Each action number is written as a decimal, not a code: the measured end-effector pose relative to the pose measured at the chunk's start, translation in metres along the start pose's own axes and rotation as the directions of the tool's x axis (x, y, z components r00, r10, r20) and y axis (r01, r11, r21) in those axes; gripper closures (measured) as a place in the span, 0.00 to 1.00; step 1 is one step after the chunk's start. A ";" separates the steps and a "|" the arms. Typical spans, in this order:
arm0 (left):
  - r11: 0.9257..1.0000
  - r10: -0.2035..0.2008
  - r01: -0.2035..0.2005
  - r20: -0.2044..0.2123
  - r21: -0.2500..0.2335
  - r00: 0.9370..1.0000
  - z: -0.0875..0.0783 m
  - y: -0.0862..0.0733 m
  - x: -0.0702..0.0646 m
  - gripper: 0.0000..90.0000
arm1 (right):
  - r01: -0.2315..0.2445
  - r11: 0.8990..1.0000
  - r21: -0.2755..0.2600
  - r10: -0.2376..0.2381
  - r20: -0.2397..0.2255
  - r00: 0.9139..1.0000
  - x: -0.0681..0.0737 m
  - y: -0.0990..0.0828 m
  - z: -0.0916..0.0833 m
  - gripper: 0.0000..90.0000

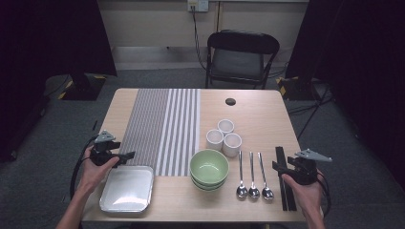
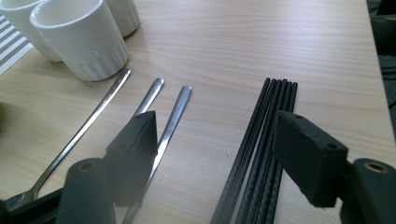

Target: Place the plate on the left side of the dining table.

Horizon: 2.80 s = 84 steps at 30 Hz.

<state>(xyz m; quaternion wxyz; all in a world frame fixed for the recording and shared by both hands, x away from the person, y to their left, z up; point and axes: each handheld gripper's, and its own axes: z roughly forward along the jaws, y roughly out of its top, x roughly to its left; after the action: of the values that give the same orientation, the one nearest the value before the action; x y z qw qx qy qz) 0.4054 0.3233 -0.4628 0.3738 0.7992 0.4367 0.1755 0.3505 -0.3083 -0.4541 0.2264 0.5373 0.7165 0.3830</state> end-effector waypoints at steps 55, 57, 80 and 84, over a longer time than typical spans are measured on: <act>0.999 0.045 -0.042 0.086 -0.033 0.995 -0.015 0.007 -0.017 0.26 | 0.180 0.978 -0.103 -0.207 -0.439 0.874 0.186 0.101 0.048 0.63; 0.999 0.043 -0.040 0.092 -0.032 0.995 -0.015 0.007 -0.018 0.27 | 0.189 0.977 -0.103 -0.215 -0.449 0.867 0.193 0.104 0.051 0.63; 0.995 0.054 -0.043 0.130 -0.090 0.990 -0.028 0.008 -0.012 0.34 | 0.286 0.953 -0.099 -0.291 -0.555 0.779 0.260 0.125 0.075 0.71; 0.995 0.063 -0.052 0.121 -0.088 0.991 -0.029 0.007 -0.012 0.32 | 0.305 0.947 -0.098 -0.304 -0.576 0.759 0.275 0.130 0.083 0.71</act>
<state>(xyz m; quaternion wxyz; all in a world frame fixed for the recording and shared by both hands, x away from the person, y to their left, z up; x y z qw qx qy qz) 0.3857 0.3239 -0.4377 0.4282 0.8043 0.3818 0.1546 0.4010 -0.0063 -0.3769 0.0541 0.2703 0.8289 0.4867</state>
